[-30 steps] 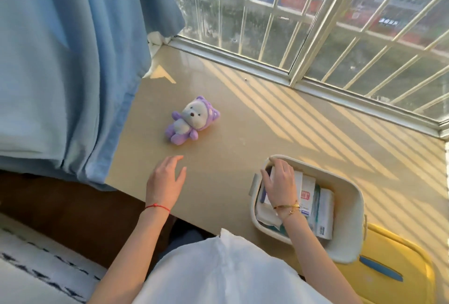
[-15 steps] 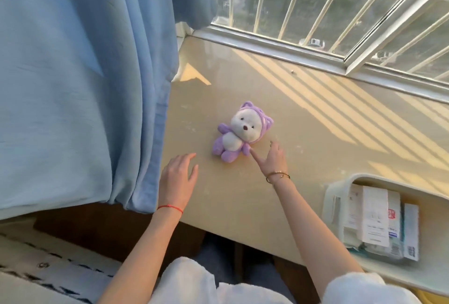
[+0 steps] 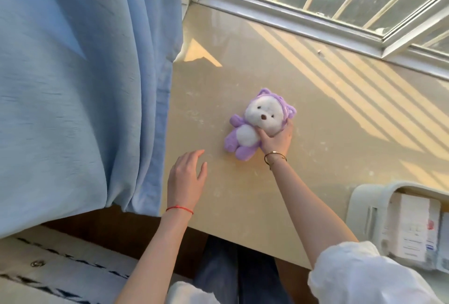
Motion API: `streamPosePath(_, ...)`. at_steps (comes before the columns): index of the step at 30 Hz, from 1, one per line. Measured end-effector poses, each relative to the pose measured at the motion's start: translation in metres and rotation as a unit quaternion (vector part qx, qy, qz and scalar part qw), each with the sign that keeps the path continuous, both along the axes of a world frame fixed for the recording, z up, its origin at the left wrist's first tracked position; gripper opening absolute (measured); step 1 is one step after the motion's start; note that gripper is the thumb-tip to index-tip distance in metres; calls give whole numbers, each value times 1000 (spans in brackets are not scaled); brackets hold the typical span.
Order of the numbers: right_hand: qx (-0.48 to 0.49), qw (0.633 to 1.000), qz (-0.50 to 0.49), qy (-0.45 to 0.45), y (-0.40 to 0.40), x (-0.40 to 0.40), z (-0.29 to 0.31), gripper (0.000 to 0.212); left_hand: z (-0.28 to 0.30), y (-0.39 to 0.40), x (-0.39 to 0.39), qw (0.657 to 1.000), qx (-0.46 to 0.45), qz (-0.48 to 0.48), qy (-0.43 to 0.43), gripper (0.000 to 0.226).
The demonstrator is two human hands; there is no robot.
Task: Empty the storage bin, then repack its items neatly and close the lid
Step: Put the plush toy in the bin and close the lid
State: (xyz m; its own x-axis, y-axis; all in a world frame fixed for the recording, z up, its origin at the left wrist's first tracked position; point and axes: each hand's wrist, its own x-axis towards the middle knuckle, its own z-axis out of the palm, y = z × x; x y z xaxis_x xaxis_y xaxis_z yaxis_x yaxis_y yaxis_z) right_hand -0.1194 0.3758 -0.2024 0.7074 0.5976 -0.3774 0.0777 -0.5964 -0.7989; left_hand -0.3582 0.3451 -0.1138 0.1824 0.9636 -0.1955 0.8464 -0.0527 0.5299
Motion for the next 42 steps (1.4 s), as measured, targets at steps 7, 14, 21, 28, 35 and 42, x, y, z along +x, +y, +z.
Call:
streamPosePath(7, -11, 997, 7, 75, -8, 0, 15, 94, 20, 0, 4, 1000, 8, -19, -7, 31)
streamPosePath(14, 15, 997, -14, 75, 17, -15, 3, 110, 8, -1, 0, 1000, 4, -22, -10, 31)
streamPosePath(21, 7, 998, 12, 56, 10, -15, 13, 88, 9, 0, -10, 1000, 1, -19, -16, 31)
streamPosePath(28, 65, 993, 62, 82, -74, 9, 77, 81, 44, -15, -13, 999, 15, -48, -10, 30)
streamPosePath(35, 59, 997, 19, 51, -211, 76, 141, 87, 78, -59, 27, 991, 47, -124, -21, 30)
streamPosePath(42, 43, 998, -37, -22, -339, 196, 170, 85, 93, -128, 134, 982, 58, -174, -49, 26)
